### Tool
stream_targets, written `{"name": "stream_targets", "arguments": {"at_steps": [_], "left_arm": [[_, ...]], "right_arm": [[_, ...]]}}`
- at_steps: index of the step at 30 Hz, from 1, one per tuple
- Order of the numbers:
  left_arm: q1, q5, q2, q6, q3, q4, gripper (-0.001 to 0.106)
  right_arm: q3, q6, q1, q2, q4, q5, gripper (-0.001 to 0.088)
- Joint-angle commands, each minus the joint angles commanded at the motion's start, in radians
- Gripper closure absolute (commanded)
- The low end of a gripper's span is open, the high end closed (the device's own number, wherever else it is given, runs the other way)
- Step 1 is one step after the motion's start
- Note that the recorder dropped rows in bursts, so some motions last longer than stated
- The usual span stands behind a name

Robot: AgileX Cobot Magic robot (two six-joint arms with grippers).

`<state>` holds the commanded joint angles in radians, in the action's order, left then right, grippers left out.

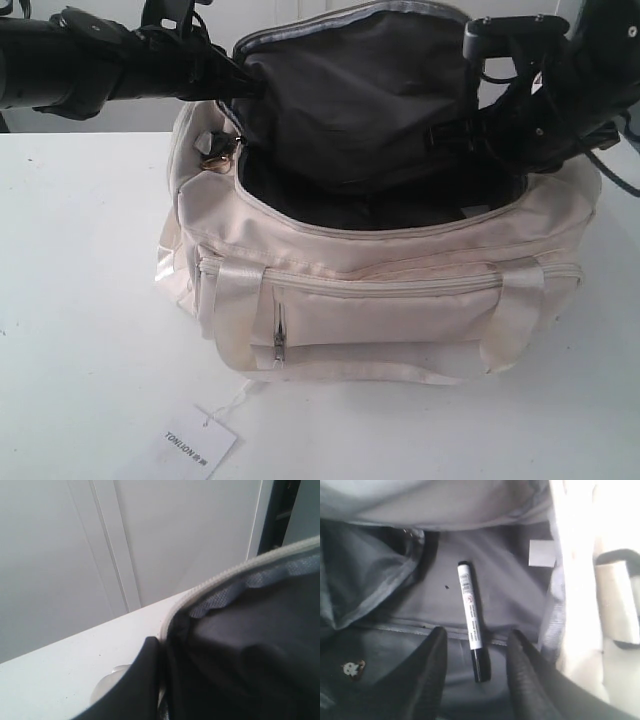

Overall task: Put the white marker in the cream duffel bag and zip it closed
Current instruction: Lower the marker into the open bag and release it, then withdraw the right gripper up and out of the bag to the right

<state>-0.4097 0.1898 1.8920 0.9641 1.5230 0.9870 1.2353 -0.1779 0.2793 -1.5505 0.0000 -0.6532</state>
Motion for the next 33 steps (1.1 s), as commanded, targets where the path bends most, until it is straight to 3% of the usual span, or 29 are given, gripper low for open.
{"name": "stream_targets", "arguments": {"at_steps": [7, 11, 14, 18, 25, 33], "left_arm": [[0.000, 0.000, 0.000, 0.000, 0.000, 0.000, 0.105], [0.000, 0.000, 0.000, 0.000, 0.000, 0.000, 0.105], [0.000, 0.000, 0.000, 0.000, 0.000, 0.000, 0.105], [0.000, 0.000, 0.000, 0.000, 0.000, 0.000, 0.105], [0.000, 0.000, 0.000, 0.000, 0.000, 0.000, 0.105], [0.000, 0.000, 0.000, 0.000, 0.000, 0.000, 0.105]], "right_arm": [[0.000, 0.000, 0.000, 0.047, 0.011, -0.021, 0.0519], [0.000, 0.000, 0.000, 0.073, 0.016, -0.035, 0.0670], [0.000, 0.002, 0.000, 0.105, 0.037, -0.054, 0.0868], [0.000, 0.094, 0.000, 0.121, 0.101, -0.087, 0.0868], [0.000, 0.094, -0.004, 0.132, 0.098, -0.130, 0.0868], [0.000, 0.094, -0.091, 0.134, 0.100, -0.159, 0.0868]]}}
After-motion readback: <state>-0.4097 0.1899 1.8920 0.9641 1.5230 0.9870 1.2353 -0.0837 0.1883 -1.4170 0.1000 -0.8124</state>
